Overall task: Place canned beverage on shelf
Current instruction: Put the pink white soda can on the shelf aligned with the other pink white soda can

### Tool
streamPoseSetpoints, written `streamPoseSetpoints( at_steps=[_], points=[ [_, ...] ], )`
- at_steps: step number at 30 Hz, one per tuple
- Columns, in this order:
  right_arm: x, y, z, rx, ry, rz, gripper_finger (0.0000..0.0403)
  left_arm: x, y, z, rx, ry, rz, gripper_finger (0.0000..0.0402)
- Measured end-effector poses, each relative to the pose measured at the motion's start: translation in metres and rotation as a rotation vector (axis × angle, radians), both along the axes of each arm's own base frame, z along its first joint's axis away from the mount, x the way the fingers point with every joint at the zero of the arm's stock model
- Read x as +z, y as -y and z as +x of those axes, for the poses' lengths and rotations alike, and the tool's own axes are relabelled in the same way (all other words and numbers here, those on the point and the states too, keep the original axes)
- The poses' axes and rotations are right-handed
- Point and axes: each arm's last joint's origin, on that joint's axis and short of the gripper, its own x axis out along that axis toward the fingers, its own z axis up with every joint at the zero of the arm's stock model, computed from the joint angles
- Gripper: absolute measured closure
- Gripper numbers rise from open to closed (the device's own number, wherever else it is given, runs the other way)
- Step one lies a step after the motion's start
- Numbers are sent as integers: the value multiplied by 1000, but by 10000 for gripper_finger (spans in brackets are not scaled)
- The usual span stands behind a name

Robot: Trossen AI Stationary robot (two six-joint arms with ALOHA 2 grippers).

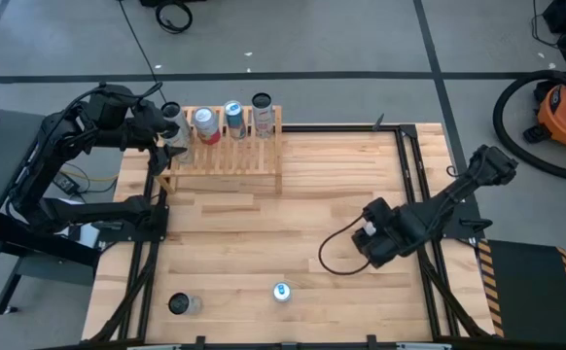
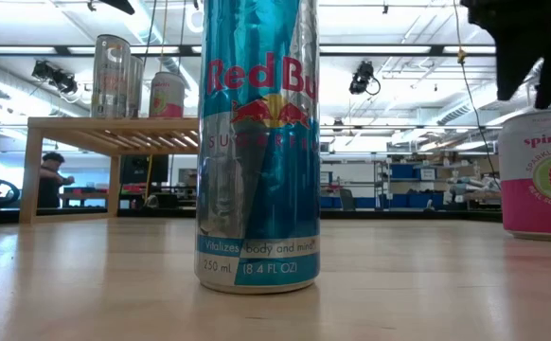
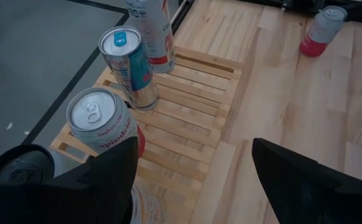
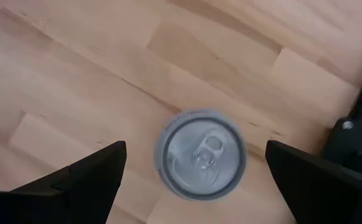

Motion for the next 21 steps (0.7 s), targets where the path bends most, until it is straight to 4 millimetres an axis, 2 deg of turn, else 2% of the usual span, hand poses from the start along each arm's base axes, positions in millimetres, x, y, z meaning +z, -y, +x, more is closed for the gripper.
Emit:
streamPoseSetpoints(
  at_steps=[5, 14, 21],
  points=[
    [-14, -5, -3, 4, 26, -1, 7, 1, -1, 1, 2, 16, 9, 86],
    [-36, -2, -10, -24, -23, 0, 7, 2, -1, 1, 2, 17, 10, 86],
    [-44, -2, -10, -32, -13, 9, 21, 1, -1, 1, 2, 17, 9, 86]
  ],
)
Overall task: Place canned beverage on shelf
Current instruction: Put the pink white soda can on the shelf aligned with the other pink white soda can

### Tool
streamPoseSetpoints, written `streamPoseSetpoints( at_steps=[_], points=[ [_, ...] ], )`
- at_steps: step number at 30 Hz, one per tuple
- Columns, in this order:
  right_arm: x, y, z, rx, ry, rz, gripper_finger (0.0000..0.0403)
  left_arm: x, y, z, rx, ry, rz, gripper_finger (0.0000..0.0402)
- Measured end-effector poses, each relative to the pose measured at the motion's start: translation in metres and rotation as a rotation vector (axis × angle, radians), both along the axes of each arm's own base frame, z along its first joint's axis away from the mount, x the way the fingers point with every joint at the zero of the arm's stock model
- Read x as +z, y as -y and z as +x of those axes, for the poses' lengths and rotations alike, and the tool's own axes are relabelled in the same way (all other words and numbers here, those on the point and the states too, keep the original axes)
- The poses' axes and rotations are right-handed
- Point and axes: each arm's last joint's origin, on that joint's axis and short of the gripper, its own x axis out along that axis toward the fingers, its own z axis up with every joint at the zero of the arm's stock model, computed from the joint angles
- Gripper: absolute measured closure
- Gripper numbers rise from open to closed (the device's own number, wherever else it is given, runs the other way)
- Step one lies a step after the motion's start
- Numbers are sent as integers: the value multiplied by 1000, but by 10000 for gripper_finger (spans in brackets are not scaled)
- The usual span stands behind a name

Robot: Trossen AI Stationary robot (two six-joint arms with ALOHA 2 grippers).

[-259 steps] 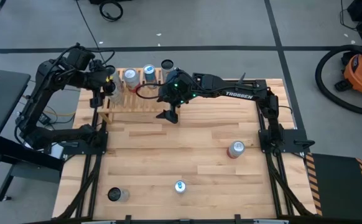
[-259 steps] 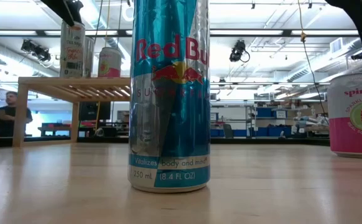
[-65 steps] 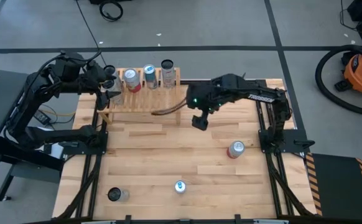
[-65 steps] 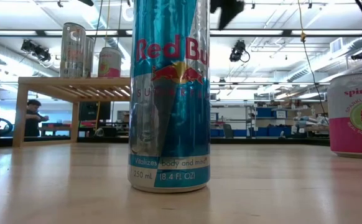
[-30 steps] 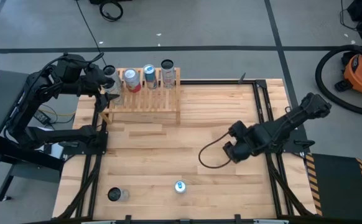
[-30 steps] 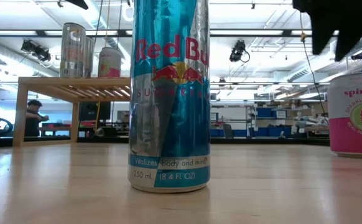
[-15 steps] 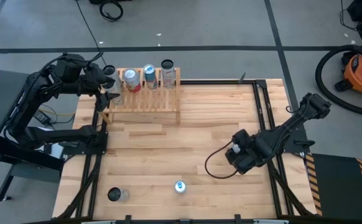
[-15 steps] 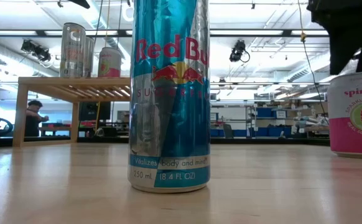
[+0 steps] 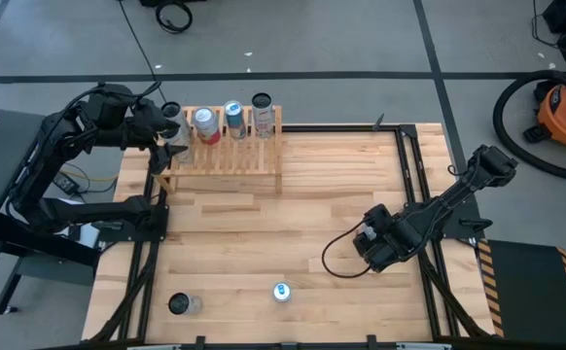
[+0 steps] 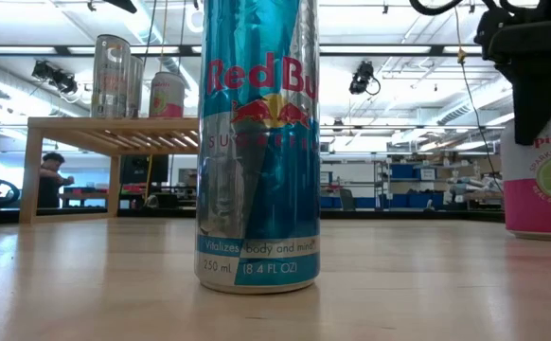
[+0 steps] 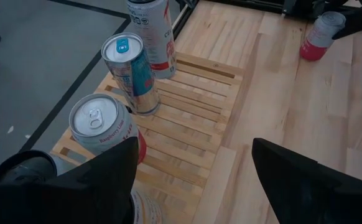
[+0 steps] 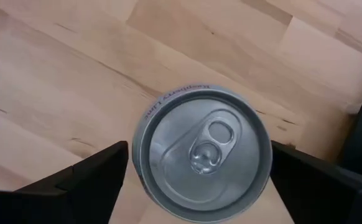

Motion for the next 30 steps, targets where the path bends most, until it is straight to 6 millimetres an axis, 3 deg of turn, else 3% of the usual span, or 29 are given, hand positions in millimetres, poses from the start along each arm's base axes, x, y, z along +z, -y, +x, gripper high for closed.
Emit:
streamPoseSetpoints(
  at_steps=[9, 16, 23, 30],
  points=[
    [-1, -1, 0, 12, -4, 13, 105, 0, 0, 0, 1, 0, -1, 86],
    [4, 1, 5, 7, -21, 56, 106, 0, 0, 0, 11, 7, -12, 86],
    [35, 11, 29, 88, 36, 93, 106, 0, 0, 0, 11, 7, -12, 86],
    [72, 39, 55, 174, 116, 75, 106, 0, 0, 0, 11, 6, -13, 86]
  ],
)
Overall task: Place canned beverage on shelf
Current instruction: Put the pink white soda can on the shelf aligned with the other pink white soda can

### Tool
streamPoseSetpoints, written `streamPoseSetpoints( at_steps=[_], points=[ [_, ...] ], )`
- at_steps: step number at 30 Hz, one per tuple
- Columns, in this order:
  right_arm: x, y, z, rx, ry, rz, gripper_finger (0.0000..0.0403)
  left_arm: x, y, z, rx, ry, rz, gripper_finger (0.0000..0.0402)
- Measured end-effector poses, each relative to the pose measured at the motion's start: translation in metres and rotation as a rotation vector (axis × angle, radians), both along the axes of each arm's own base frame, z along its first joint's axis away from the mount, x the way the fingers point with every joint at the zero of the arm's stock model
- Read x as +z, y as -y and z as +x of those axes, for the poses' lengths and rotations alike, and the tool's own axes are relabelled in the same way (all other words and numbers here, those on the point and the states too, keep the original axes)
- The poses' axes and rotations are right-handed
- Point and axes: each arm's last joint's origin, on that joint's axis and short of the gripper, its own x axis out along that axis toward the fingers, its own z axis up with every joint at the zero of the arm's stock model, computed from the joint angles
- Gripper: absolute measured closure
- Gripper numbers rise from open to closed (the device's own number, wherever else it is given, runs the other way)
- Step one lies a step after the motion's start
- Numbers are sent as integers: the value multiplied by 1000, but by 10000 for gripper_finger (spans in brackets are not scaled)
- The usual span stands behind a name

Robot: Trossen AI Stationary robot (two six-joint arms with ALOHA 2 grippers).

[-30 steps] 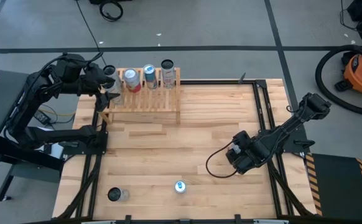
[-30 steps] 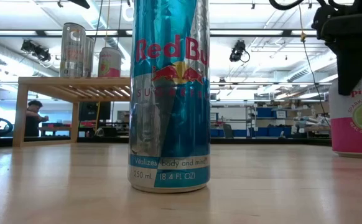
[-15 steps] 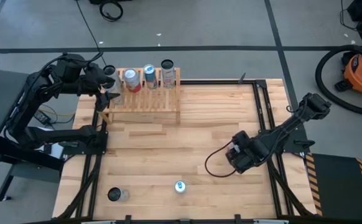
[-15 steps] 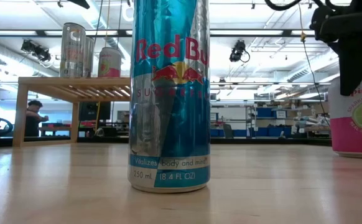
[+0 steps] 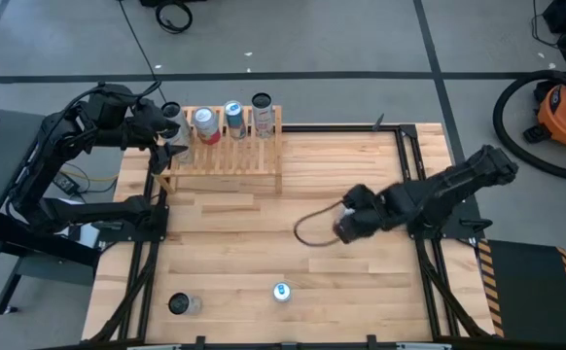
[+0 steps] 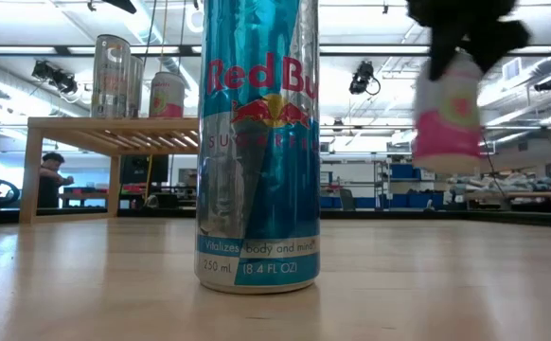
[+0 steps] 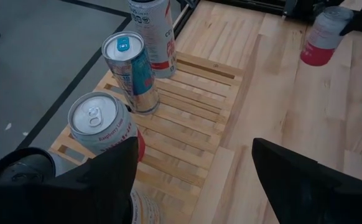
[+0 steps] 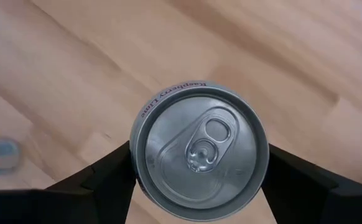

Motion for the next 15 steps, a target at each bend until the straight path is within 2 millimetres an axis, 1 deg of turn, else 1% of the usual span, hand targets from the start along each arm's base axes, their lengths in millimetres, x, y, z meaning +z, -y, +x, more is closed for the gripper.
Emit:
streamPoseSetpoints(
  at_steps=[7, 15],
  points=[
    [37, 35, 24, 100, 142, -52, 106, 0, 0, 0, 12, 7, -14, 86],
    [72, 77, 41, 179, 311, -145, 106, 1, 0, 1, 11, 16, -5, 86]
  ],
)
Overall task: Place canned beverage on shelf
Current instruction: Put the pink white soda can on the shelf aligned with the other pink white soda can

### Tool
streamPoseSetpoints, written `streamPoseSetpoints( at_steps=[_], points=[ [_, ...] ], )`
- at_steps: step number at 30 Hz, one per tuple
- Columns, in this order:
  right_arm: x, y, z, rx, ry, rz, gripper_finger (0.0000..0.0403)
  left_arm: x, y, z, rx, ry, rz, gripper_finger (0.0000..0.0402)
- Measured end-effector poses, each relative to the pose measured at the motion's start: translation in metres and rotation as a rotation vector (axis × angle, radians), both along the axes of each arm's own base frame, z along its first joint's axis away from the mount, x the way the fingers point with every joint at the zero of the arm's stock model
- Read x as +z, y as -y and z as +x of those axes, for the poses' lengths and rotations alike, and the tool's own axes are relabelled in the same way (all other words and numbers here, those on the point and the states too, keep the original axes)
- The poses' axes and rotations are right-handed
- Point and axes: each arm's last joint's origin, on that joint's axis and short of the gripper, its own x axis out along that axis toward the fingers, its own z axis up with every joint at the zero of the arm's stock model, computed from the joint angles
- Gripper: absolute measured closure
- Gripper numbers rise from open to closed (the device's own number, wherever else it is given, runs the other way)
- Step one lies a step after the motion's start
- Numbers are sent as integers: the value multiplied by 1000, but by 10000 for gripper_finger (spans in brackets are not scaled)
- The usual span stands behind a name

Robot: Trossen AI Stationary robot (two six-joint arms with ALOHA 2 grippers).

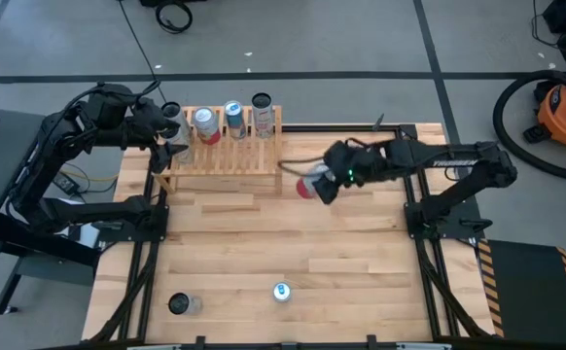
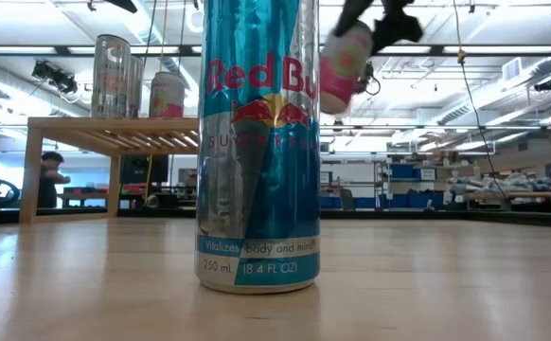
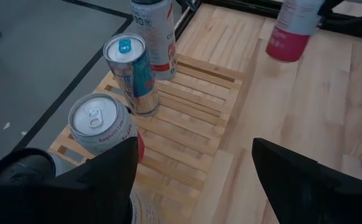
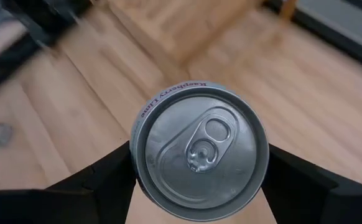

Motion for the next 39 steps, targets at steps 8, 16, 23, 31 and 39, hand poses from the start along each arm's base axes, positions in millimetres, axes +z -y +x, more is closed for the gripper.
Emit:
streamPoseSetpoints(
  at_steps=[8, 16, 23, 31, 39],
  points=[
    [9, 24, 5, 20, 70, -40, 106, 0, -1, 2, -61, -40, 68, 86],
    [9, 28, 5, 62, 48, -71, 106, 0, -2, 3, -12, -6, 14, 86],
    [9, 28, 4, 98, 32, -102, 106, 0, -2, 3, -11, -6, 14, 86],
    [9, 27, 4, 137, 23, -117, 106, 1, -4, 5, -7, 5, 29, 86],
    [9, 28, 4, 147, 20, -126, 106, 3, -7, 5, 84, 2, 76, 86]
  ],
)
